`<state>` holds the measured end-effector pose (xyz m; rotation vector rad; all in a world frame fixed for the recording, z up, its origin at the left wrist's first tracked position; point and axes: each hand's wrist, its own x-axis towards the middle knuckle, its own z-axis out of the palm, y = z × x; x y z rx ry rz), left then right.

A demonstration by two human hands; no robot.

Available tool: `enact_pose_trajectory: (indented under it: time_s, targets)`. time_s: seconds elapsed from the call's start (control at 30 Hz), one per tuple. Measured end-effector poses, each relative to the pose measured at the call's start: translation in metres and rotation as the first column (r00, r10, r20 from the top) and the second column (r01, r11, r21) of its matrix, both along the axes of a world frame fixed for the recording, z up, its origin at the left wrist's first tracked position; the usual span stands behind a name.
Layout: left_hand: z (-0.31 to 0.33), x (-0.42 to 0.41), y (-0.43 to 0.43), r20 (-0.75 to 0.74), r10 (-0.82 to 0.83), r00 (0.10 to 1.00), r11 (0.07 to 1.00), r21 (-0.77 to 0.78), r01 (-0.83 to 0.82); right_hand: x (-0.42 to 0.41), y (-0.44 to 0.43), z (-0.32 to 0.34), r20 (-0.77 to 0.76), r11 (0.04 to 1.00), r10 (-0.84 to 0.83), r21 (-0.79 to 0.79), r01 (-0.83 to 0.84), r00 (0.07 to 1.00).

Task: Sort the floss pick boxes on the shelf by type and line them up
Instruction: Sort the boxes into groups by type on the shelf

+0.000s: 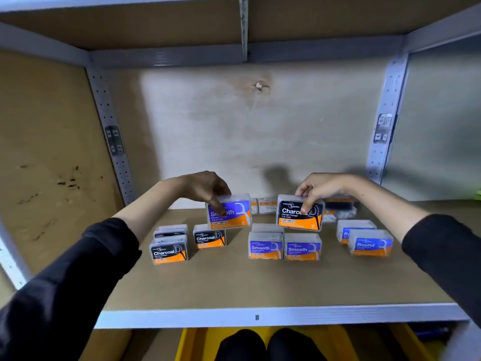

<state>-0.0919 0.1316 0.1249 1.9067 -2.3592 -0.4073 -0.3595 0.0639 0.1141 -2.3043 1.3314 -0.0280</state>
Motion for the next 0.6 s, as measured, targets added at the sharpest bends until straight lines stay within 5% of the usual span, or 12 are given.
enact_pose_trajectory:
  time_s: [0.6]
  targets:
    - [-0.0014,-0.0026,0.0051,-0.004,-0.009,1.000,1.000,-0.008,0.009,-0.0045,0.0016,0.0040,-0.005,0.999,0.005,-0.033,-0.005,1.000]
